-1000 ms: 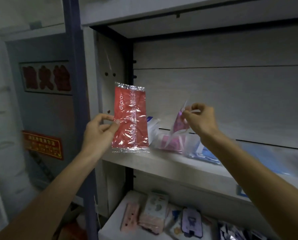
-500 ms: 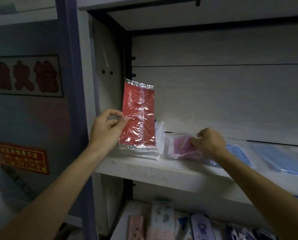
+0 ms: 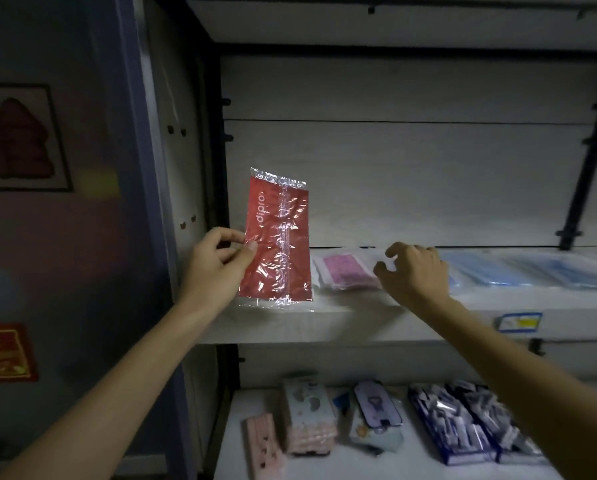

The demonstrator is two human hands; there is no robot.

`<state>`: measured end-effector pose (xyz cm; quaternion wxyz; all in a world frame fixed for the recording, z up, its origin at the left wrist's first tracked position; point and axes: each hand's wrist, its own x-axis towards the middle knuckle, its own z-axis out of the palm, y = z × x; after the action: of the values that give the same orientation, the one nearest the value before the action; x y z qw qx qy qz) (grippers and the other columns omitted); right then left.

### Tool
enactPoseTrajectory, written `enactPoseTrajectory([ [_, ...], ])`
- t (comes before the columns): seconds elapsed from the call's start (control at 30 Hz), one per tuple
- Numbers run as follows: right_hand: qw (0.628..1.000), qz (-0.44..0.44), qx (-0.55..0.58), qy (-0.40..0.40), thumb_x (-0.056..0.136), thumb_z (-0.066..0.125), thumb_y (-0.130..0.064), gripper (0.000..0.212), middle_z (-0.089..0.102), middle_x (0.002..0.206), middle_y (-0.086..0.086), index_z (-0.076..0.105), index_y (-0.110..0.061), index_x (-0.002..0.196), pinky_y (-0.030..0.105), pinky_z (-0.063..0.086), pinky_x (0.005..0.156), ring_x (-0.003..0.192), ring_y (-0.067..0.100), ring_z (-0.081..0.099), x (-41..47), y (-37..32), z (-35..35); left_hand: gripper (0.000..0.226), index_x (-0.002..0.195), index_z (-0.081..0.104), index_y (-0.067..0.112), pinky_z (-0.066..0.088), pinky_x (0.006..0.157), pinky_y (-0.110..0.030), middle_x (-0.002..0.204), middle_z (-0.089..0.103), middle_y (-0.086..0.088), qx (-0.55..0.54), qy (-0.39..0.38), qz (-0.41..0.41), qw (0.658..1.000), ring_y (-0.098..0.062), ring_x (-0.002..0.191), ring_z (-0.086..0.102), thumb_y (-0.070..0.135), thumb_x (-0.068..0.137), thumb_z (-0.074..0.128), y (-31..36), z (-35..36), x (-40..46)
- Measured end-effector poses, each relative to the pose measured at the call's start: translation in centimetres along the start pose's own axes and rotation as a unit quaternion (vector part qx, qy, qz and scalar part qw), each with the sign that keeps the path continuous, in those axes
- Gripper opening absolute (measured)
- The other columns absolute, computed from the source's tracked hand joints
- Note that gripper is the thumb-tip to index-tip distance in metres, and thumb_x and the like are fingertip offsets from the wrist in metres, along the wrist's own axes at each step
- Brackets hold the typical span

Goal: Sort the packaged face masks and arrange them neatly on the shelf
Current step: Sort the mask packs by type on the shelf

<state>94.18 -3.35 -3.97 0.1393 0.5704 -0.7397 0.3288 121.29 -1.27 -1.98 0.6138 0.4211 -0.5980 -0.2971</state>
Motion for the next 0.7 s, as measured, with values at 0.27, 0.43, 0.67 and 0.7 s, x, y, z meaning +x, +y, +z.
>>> enactPoseTrajectory([
  [0.27, 0.998, -0.017, 0.012, 0.064, 0.092, 0.059, -0.034, 0.029, 0.070, 0.104, 0.005, 0.063, -0.017, 0.115, 0.034, 0.046, 0.081, 0.099, 0.026, 0.059, -3.0, 3.5, -3.4, 0.012, 0.085, 0.058, 0.021, 0.058, 0.075, -0.045, 0.079, 0.073, -0.004, -0.033, -0.077, 0.001, 0.997, -0.025, 0.075, 0.071, 0.015, 0.087, 0.068, -0.1, 5.5, -1.6],
  [0.43, 0.998, 0.001, 0.008, 0.067, 0.092, 0.057, -0.032, 0.028, 0.070, 0.101, 0.006, 0.064, -0.017, 0.115, 0.032, 0.041, 0.076, 0.100, 0.028, 0.059, -3.5, 7.3, -5.9, 0.009, 0.089, 0.058, 0.019, 0.055, 0.056, -0.026, 0.079, 0.073, -0.006, -0.037, -0.110, 0.008, 0.993, -0.013, 0.065, 0.071, 0.015, 0.088, 0.067, 1.3, 9.1, -3.0],
  [0.67, 0.998, 0.007, 0.022, 0.057, 0.093, 0.057, -0.029, 0.026, 0.071, 0.097, 0.003, 0.064, -0.015, 0.114, 0.033, 0.052, 0.074, 0.086, 0.022, 0.063, -4.0, 14.6, -9.7, 0.009, 0.091, 0.059, 0.020, 0.054, 0.056, -0.020, 0.096, 0.070, -0.010, -0.034, -0.120, 0.005, 0.992, -0.014, 0.075, 0.072, 0.017, 0.088, 0.067, 2.9, 15.4, -4.9],
  [0.7, 0.998, 0.011, 0.018, 0.054, 0.093, 0.057, -0.029, 0.026, 0.071, 0.097, 0.003, 0.064, -0.015, 0.114, 0.034, 0.052, 0.074, 0.087, 0.022, 0.064, -4.0, 16.2, -10.5, 0.009, 0.089, 0.059, 0.020, 0.053, 0.054, -0.018, 0.092, 0.070, -0.009, -0.034, -0.119, 0.007, 0.992, -0.010, 0.071, 0.071, 0.016, 0.088, 0.067, 3.3, 16.9, -5.4],
])
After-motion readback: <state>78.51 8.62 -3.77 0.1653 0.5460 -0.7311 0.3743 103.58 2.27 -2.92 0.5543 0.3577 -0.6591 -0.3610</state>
